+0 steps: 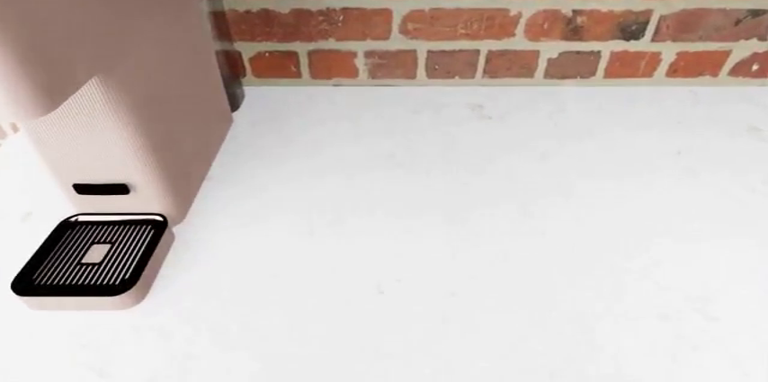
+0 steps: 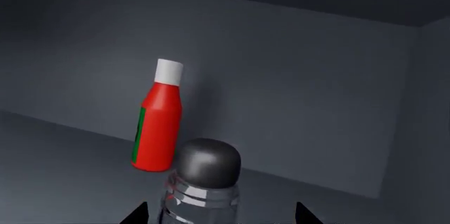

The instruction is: Pick and place the shaker into the drawer. Then close the cabinet.

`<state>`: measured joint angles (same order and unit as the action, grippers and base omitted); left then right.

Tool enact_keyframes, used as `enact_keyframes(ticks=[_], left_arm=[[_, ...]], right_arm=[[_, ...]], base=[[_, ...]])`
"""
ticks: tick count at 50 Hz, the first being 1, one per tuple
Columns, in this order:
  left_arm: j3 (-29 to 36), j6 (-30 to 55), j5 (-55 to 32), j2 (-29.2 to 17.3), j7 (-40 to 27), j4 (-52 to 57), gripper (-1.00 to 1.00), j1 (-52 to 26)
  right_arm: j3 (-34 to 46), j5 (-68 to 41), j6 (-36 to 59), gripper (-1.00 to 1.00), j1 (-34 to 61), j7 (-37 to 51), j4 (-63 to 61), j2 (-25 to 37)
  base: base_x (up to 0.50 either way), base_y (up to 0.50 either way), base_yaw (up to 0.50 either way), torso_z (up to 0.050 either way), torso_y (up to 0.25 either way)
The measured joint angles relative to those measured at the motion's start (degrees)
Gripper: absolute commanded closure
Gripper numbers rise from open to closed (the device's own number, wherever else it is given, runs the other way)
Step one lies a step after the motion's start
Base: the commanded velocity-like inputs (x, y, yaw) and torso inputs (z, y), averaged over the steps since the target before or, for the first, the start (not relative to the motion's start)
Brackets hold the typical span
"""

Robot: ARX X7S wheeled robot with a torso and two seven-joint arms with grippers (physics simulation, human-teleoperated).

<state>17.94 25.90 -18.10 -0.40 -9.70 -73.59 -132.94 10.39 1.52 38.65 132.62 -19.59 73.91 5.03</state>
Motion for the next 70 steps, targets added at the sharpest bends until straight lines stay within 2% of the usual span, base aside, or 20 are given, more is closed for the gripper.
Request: enact_keyframes(ticks=[6, 13, 14, 24, 30, 36, 44, 49, 58, 70], left_arm=[[-7.11, -0.68, 8.14, 0.13, 0.49, 0.77, 1.0, -0.88], [-10.64, -1.51, 12.45, 0.23, 0.86, 0.41, 1.0, -1.21], [-10.86, -1.62, 12.78, 0.24, 0.9, 0.31, 1.0, -1.25], [-12.06, -1.98, 12.64, 0.28, 1.25, 0.61, 1.0, -1.41], [-14.75, 1.85, 10.06, 0.06, 2.77, 8.42, 1.0, -1.35], [-18.47, 13.69, 4.96, -0.8, 2.19, 26.72, 1.0, 0.9], [-25.61, 36.14, -3.95, -1.37, -2.29, 57.9, 1.0, 7.1], [-29.45, 46.55, -8.67, -1.2, -4.94, 71.36, 1.0, 10.62], [-32.84, 55.6, -14.08, -1.01, -8.59, 83.57, 1.0, 14.55], [-34.71, 59.05, -20.23, -0.56, -13.63, 89.45, 1.0, 18.08]], right_arm=[[0.18, -0.35, 0.15, -1.0, 0.14, -0.01, 0.15, 0.05], [0.29, -1.27, 0.1, -1.0, 0.17, -0.26, 0.04, 0.19], [0.32, -1.36, 0.06, 1.0, 0.15, -0.25, 0.02, 0.21], [1.01, -1.08, -3.7, 1.0, 0.42, 0.04, -0.4, 0.23], [-1.91, 2.9, -5.71, 1.0, 1.13, -0.77, -11.44, -0.14], [-4.08, 7.81, -2.88, 1.0, 0.97, -3.98, -28.68, -0.76], [-4.77, 11.68, 5.58, 1.0, -1.78, -7.99, -52.3, -1.76], [-4.78, 12.96, 11.49, 1.0, -4.08, -9.69, -63.46, -2.18], [-4.67, 14.3, 20.3, 1.0, -7.5, -11.45, -76.57, -2.05], [-3.99, 15.11, 28.45, 1.0, -10.66, -12.75, -86.42, -1.06]], base=[[0.11, 0.0, 0.0, 0.0, 0.0], [0.18, 0.0, 0.0, 0.0, 0.0], [0.0, 0.0, 0.0, 0.0, 0.0], [0.0, 0.0, 0.0, 0.0, 0.0], [0.0, 0.0, 0.0, 0.0, 0.0], [-0.21, 0.01, 0.0, 0.0, 0.002], [-0.5, 0.0, 0.0, 0.0, 0.0], [-0.5, 0.0, 0.0, 0.0, 0.0], [-0.5, 0.0, 0.0, 0.0, 0.0], [-0.5, 0.0, 0.0, 0.0, 0.0]])
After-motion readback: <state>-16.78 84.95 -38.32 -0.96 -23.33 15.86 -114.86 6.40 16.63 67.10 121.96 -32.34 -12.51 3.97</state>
